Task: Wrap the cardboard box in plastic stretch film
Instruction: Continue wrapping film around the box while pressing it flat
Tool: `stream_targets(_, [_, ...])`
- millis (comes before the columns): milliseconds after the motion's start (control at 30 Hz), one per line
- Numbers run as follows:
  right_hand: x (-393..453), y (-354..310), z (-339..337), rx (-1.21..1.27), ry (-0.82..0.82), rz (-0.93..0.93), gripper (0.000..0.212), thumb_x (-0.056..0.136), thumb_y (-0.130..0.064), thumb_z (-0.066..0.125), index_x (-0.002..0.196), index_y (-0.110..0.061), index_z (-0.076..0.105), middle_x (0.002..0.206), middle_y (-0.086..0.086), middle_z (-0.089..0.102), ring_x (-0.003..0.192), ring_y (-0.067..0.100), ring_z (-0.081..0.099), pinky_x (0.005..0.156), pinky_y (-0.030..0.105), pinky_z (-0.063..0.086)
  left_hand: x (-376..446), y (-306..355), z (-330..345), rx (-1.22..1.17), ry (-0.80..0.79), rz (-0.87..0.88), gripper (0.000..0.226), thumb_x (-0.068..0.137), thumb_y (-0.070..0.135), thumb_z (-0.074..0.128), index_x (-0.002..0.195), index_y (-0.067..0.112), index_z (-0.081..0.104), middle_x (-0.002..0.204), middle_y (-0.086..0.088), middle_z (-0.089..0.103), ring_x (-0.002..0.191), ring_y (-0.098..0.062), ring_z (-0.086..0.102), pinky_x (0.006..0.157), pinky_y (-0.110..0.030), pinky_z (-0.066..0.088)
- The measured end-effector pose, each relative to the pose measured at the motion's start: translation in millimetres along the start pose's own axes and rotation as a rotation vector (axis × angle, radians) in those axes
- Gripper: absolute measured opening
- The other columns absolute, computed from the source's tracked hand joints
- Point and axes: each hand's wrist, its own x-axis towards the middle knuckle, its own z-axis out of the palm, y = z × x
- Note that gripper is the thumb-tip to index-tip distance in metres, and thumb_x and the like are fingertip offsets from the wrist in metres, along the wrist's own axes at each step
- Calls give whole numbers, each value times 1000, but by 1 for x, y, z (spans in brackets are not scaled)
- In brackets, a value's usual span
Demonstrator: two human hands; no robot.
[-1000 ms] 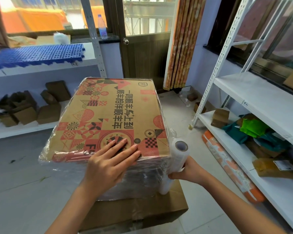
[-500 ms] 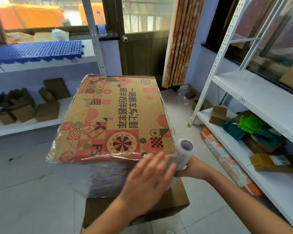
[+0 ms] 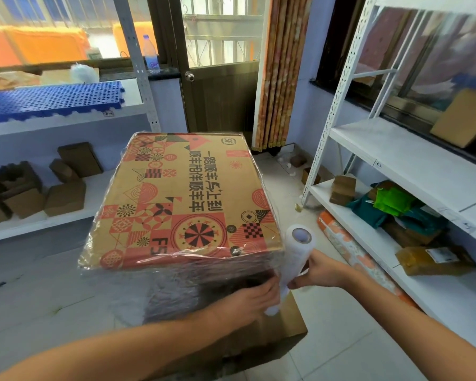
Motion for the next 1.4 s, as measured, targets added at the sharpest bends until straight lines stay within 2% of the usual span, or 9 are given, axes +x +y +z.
stream_targets(200, [9,9,3,-40,120,25,64,65,-37,85,119,-29,53,111,-3,62,102,16,60,84,31,56,2,-2,3,-50,49,18,72,61,34,82,125,14,57,133,-18,39,125,-43,28,102,-72,-6])
stream_targets(300, [13,6,8,-56,192,13,61,62,-45,85,113,-44,50,105,-19,60,102,10,60,77,20,55,5,1,0,-95,80,12,69,59,35,83,121,13,60,130,-15,43,122,-42,31,109,-64,5])
stream_targets(400, [13,-3,17,41,153,-76,54,67,-39,84,107,-56,51,104,-29,61,103,0,60,72,11,52,10,4,-4,-174,118,-28,72,58,35,82,121,12,59,124,-14,48,119,-38,35,111,-55,13])
stream_targets(533, [13,-1,19,36,17,-60,63,71,-21,82,115,-46,47,105,-31,58,105,-10,55,78,8,50,19,3,-8,-317,181,-78,66,59,39,82,118,16,64,120,-3,59,115,-33,39,108,-49,18])
stream_targets(667, [15,12,11,38,-38,-6,54,74,-15,78,106,-48,48,104,-20,56,98,3,58,69,7,49,17,1,-7,-389,189,-44,69,54,41,85,118,26,65,121,4,62,117,-22,48,110,-44,19])
stream_targets(833, [20,25,-2,50,-21,-24,47,75,-21,80,111,-37,54,104,-12,62,99,10,61,81,19,54,10,2,-10,-450,175,-21,86,39,28,91,121,18,63,121,-3,63,116,-24,54,112,-42,26])
stream_targets(967, [29,27,-13,16,-9,-77,53,70,-26,83,110,-42,52,102,-20,60,96,7,61,80,20,54,11,-3,-17,-450,95,-13,63,62,37,78,121,22,63,123,0,60,120,-22,51,112,-41,24])
stream_targets(1167, [44,34,-26,-81,70,-77,71,55,-55,82,116,-36,51,107,-14,63,96,12,62,85,37,56,17,-14,-28,-442,-74,81,48,62,38,80,107,26,70,123,1,62,119,-19,53,109,-38,31])
stream_targets(1400, [53,32,-20,3,15,-151,58,50,-59,81,99,-53,51,99,-26,61,97,2,61,87,28,53,41,-6,-48,-521,-190,-46,44,70,35,75,109,14,69,116,-6,63,112,-24,53,101,-35,38])
